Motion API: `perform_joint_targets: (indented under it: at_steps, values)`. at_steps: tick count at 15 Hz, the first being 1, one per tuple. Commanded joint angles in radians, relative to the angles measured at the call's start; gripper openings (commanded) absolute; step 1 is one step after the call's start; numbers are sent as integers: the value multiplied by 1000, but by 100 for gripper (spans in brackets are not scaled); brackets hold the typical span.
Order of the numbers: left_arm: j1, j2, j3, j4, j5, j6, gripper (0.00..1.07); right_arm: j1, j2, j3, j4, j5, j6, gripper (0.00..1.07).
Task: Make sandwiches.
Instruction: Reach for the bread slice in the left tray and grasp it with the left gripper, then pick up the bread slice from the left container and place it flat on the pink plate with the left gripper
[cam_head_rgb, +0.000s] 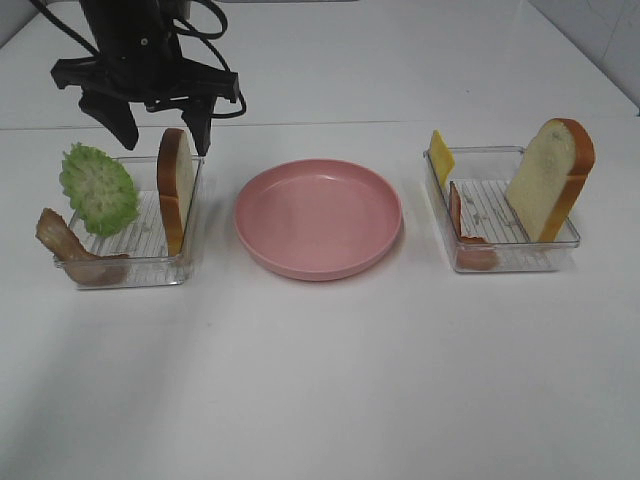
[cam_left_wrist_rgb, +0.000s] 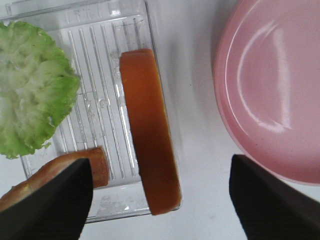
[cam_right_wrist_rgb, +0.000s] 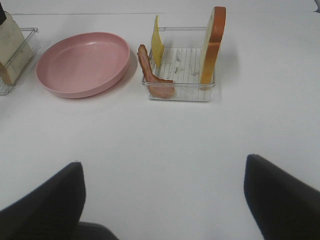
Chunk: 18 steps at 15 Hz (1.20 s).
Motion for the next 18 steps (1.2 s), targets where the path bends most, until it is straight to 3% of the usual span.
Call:
perform_joint_targets:
  at_steps: [1, 4, 5, 13, 18]
  values:
    - [-4, 29, -3, -1, -18, -7, 73, 0, -11, 5, 5, -9, -9, 81]
    - [-4, 72, -5, 0, -40, -7, 73, 0, -11, 5, 6, -9, -9, 81]
    - [-4, 83, -5, 8, -42, -7, 67, 0, -11, 5, 6, -9, -9, 81]
    - [-4, 83, -5, 33, -76, -4, 0, 0, -11, 5, 6, -9, -9, 81]
    - [-4, 35, -54, 19, -31, 20, 0, 0, -11, 5, 6, -9, -9, 81]
